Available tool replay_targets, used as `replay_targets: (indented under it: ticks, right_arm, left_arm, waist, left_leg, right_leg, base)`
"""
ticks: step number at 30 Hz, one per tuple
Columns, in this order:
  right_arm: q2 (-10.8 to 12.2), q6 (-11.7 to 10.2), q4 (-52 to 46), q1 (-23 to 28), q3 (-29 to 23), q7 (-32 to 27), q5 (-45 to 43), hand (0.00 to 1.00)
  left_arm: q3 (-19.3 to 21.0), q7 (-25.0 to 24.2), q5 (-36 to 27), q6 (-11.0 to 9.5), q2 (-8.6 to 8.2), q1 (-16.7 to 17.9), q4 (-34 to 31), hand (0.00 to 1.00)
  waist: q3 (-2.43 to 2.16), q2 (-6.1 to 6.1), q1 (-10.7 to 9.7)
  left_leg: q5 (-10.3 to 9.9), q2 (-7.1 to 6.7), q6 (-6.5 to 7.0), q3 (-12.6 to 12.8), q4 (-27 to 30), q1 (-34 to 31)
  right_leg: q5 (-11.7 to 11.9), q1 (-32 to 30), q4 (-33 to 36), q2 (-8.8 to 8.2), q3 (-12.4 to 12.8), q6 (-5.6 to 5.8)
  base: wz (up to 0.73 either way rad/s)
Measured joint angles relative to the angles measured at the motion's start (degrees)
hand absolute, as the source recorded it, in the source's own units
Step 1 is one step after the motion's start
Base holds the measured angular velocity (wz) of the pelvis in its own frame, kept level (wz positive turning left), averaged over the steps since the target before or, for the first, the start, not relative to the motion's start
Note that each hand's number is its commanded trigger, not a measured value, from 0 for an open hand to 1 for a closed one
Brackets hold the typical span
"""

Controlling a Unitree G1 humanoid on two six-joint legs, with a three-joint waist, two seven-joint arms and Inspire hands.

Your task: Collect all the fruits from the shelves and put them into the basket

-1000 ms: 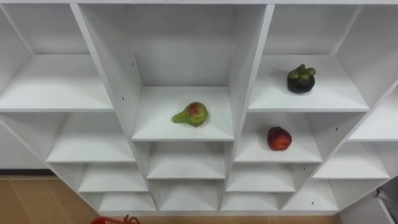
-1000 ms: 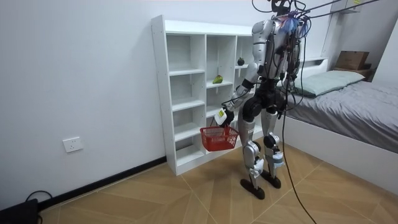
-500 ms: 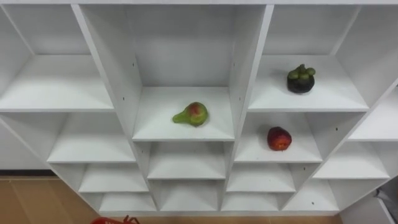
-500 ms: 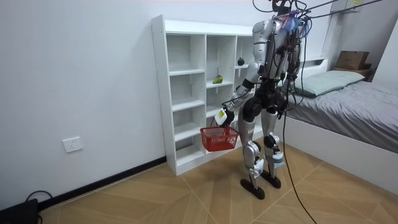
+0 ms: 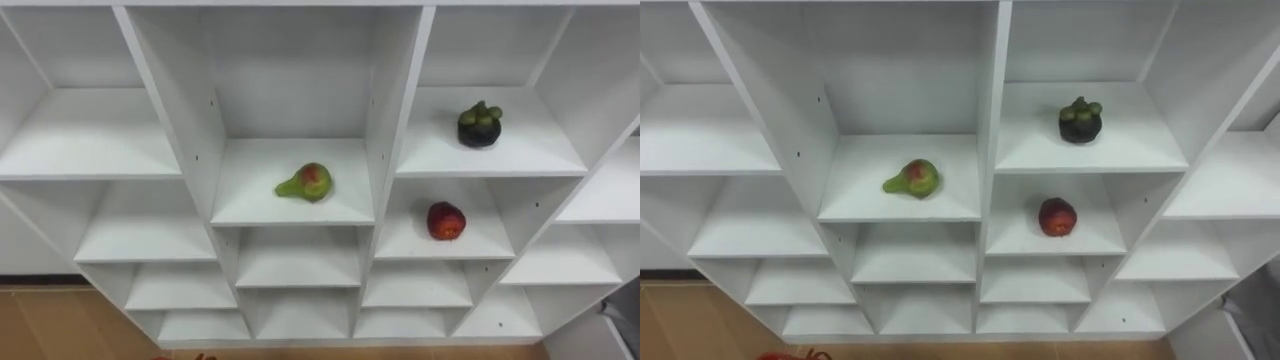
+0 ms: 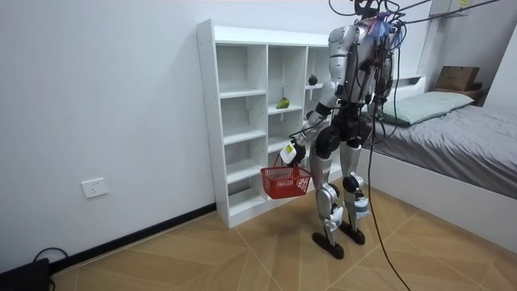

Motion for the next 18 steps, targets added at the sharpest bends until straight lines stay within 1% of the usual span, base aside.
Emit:
replay_targets:
  ticks: [1, 2, 3, 4, 5, 7, 11, 14, 16, 17, 18]
  right_arm:
    - [0.18, 0.00, -4.68, 0.87, -0.01, -0.93, -1.12, 0.00]
    - [0.26, -0.05, -7.32, 1.28, 0.01, -1.36, -2.02, 0.00]
    - [0.46, -0.69, -11.98, 1.86, 0.10, -2.26, -3.92, 0.00]
    - [0.70, -1.97, -15.38, 2.20, 0.53, -3.30, -5.90, 0.00]
    - [0.85, -2.35, -16.86, 2.47, 0.75, -3.69, -6.97, 0.00]
    - [1.30, -2.50, -23.12, 3.91, 2.10, -4.95, -9.43, 0.00]
    - [1.43, -2.67, -29.81, 4.92, 3.43, -6.64, -9.81, 0.00]
    - [1.42, -3.20, -37.21, 6.74, 3.42, -8.14, -10.21, 0.00]
    - [1.39, -4.20, -43.39, 7.54, 3.42, -9.64, -10.00, 0.00]
    - [1.39, -4.34, -45.05, 7.68, 3.42, -9.97, -9.85, 0.00]
    - [1.37, -5.13, -47.71, 7.67, 3.45, -10.79, -9.58, 0.00]
  left_arm:
    - [-0.46, 0.16, -0.10, -0.27, 0.01, -0.07, -0.51, 1.00]
    - [-1.00, 0.37, -0.10, -0.43, 0.03, -0.06, -0.72, 1.00]
    - [-2.11, 0.72, -0.09, -0.90, 0.02, -0.04, -1.06, 1.00]
    - [-2.64, 0.74, -0.09, -1.22, 0.02, -0.09, -1.61, 1.00]
    - [-2.74, 0.74, -0.07, -1.30, 0.03, -0.11, -1.94, 1.00]
    - [-3.06, 0.74, -0.08, -1.68, 0.05, -0.24, -2.24, 1.00]
    - [-3.23, 0.74, 0.08, -1.68, 0.09, 0.52, -3.35, 1.00]
    - [-3.23, 0.76, 0.04, -1.90, 0.04, 2.32, -6.23, 1.00]
    - [-3.23, 0.76, -0.12, -2.18, 0.06, 2.75, -6.70, 1.00]
    - [-3.27, 0.76, -0.26, -2.25, 0.06, 2.76, -6.69, 1.00]
    - [-3.45, 0.78, -1.02, -2.51, 0.07, 2.78, -6.66, 1.00]
  waist:
    - [0.06, -0.07, 0.12]
    - [0.19, 0.32, 0.11]
    - [0.11, 0.49, 0.04]
    - [0.11, 0.60, -0.06]
    - [0.08, 0.55, -0.13]
    - [0.06, 0.66, 0.05]
    - [-0.06, 0.72, 0.01]
    - [-0.16, 0.97, 0.07]
    - [-0.04, 1.03, 0.07]
    - [-0.03, 1.11, 0.03]
    - [0.00, 1.16, 0.03]
  left_leg:
    - [0.01, 0.02, 0.01, 0.25, 0.05, 0.00]
    - [0.01, 0.06, 0.01, 0.64, 0.05, -0.01]
    - [0.01, 0.17, 0.01, 0.94, 0.00, -0.11]
    - [0.02, 0.20, 0.01, 1.04, 0.01, -0.24]
    - [0.03, 0.21, 0.02, 1.05, 0.03, -0.28]
    - [0.11, 0.21, 0.06, 1.11, -0.01, -0.13]
    - [0.12, 0.18, 0.09, 1.10, -0.12, -0.13]
    - [0.12, 0.19, 0.10, 1.34, -0.41, -0.14]
    - [0.14, 0.21, 0.13, 1.47, -0.58, -0.11]
    - [0.14, 0.21, 0.13, 1.50, -0.64, -0.09]
    - [0.15, 0.21, 0.13, 1.54, -0.88, -0.13]
  right_leg:
    - [0.01, -0.09, 0.02, 0.01, 0.24, 0.01]
    - [0.03, -0.20, 0.03, 0.03, 0.46, 0.01]
    - [0.20, -0.52, 0.02, 0.12, 0.56, 0.00]
    - [0.33, -0.79, 0.01, 0.15, 0.63, 0.00]
    - [0.34, -0.85, 0.00, 0.15, 0.63, 0.00]
    - [0.34, -0.84, 0.00, 0.14, 0.77, 0.00]
    - [0.36, -0.88, 0.00, 0.05, 0.57, 0.03]
    - [0.37, -1.06, 0.00, 0.08, 0.78, 0.04]
    - [0.37, -1.16, -0.01, 0.13, 1.03, 0.05]
    - [0.37, -1.17, -0.01, 0.15, 1.15, 0.05]
    - [0.38, -1.27, -0.01, 0.17, 1.26, 0.06]
  base:
    - [-0.07]
    - [-0.15]
    - [-0.17]
    - [-0.13]
    - [-0.04]
    - [0.00]
    - [0.00]
    - [-0.02]
    - [-0.05]
    - [-0.05]
    - [-0.04]
